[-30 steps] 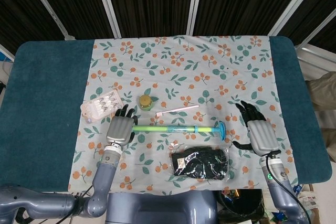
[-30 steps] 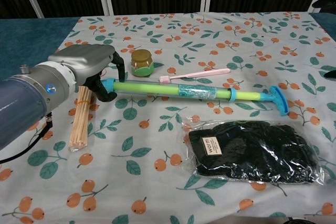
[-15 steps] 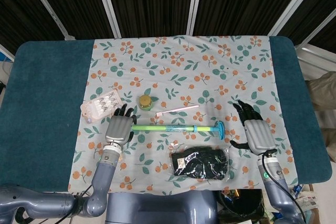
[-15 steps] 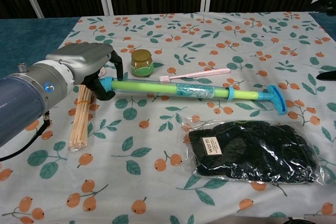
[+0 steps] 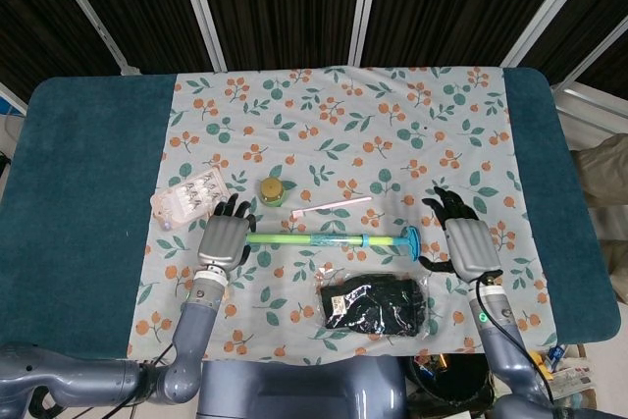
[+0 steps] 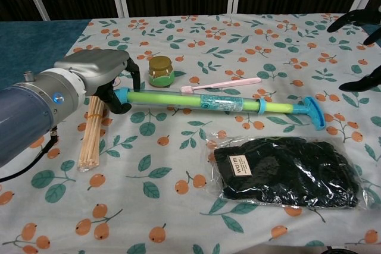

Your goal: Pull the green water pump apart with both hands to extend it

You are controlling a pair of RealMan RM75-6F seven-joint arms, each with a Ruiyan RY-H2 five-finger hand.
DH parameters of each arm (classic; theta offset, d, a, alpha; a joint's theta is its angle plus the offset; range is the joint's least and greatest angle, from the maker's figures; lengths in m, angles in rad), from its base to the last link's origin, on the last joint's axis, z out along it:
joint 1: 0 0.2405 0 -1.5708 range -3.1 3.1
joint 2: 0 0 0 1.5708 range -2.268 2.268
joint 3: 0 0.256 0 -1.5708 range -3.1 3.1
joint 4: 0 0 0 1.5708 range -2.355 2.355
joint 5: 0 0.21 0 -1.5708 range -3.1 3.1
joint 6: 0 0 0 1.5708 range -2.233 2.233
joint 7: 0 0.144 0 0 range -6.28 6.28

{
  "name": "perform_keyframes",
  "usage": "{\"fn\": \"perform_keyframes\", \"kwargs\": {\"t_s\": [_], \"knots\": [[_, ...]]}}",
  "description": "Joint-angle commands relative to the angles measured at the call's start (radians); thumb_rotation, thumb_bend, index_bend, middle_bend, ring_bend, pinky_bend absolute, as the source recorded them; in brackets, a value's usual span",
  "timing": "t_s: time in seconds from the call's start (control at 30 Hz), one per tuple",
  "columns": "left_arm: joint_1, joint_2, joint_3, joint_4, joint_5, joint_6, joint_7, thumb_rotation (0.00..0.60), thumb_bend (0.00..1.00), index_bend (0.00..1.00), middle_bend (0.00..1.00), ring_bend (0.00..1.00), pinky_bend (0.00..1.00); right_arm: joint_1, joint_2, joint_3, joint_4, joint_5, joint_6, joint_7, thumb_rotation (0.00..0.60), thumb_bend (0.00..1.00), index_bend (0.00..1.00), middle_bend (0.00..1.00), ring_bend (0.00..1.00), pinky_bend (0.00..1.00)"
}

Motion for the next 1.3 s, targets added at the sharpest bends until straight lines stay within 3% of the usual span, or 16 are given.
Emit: {"fn": "perform_keyframes", "kwargs": {"t_s": [0.03,0.23,0.53,0.93,1.3], "knots": [[-0.002,0.001,-0.002,0.0,-0.001,-0.002,-0.003,0.6,0.4,0.52,0.17,0.03,0.16,0.03,-0.04,0.013,0.027,0.039,-0.017,-0.017,0.6,0.1,0.3,0.08,0.07,0.17],[0.0,0.006,-0.002,-0.003,0.001,-0.005,-0.016,0.6,0.4,0.52,0.17,0.03,0.16,0.07,-0.13,0.03,0.101,0.122,-0.034,-0.026,0.6,0.13,0.37,0.1,0.08,0.17],[-0.005,0.023,-0.015,-0.005,-0.01,-0.024,-0.031,0.6,0.4,0.52,0.17,0.03,0.16,0.117,-0.241,0.038,0.221,0.213,-0.055,-0.039,0.6,0.15,0.38,0.1,0.08,0.17],[-0.008,0.03,-0.007,0.003,-0.022,-0.035,-0.042,0.6,0.4,0.52,0.17,0.03,0.16,0.148,-0.304,0.061,0.334,0.293,-0.079,-0.029,0.6,0.16,0.38,0.1,0.08,0.17],[-0.014,0.031,-0.01,0.013,-0.029,-0.043,-0.051,0.6,0.4,0.52,0.17,0.03,0.16,0.163,-0.331,0.07,0.371,0.345,-0.089,-0.034,0.6,0.17,0.41,0.1,0.08,0.17]]}}
